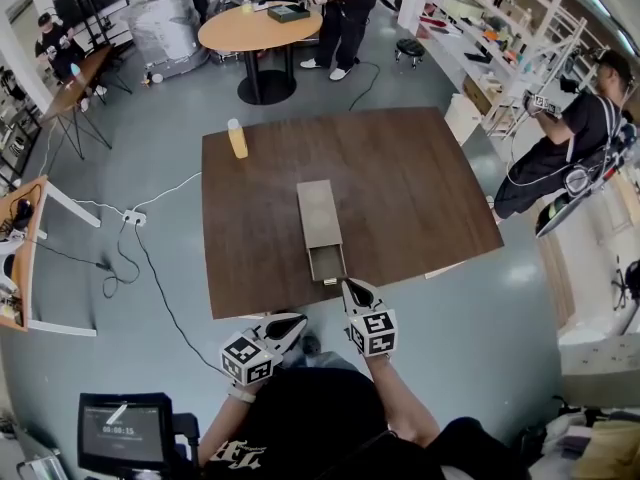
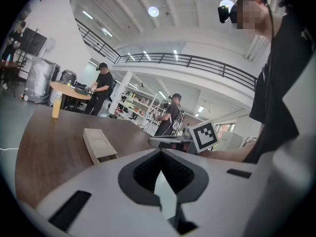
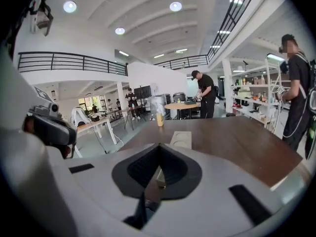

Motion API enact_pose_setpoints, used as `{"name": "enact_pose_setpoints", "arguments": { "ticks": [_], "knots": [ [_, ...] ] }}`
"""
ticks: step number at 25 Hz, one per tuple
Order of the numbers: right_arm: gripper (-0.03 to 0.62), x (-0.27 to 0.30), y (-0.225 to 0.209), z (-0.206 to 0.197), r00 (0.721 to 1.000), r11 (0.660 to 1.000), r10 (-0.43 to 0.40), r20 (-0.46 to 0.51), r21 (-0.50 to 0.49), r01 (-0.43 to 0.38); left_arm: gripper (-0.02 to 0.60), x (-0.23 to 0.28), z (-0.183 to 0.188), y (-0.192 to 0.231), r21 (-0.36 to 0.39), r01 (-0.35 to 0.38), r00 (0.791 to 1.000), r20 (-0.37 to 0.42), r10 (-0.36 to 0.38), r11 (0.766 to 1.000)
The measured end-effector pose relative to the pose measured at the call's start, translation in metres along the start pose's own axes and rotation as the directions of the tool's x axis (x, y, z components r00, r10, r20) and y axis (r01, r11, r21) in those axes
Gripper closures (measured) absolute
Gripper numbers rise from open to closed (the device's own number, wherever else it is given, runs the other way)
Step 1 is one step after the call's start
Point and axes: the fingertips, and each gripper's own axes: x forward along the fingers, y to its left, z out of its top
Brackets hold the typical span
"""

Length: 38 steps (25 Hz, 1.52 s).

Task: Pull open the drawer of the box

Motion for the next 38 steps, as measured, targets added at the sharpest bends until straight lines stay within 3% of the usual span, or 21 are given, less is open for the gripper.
{"name": "enact_pose_setpoints", "arguments": {
  "ticks": [26, 38],
  "knots": [
    [0.606, -0.074, 0.029, 0.014, 0.997, 1.0, 0.009, 0.079, 0.006, -0.009, 0.581, -0.002, -0.001, -0.046, -0.04, 0.132, 0.991, 0.005, -0.131, 0.99],
    [0.606, -0.101, 0.08, 0.015, 0.993, 1.0, -0.028, 0.118, -0.003, 0.028, 0.581, -0.064, -0.01, -0.061, -0.021, 0.152, 0.988, 0.043, -0.151, 0.988]
  ]
}}
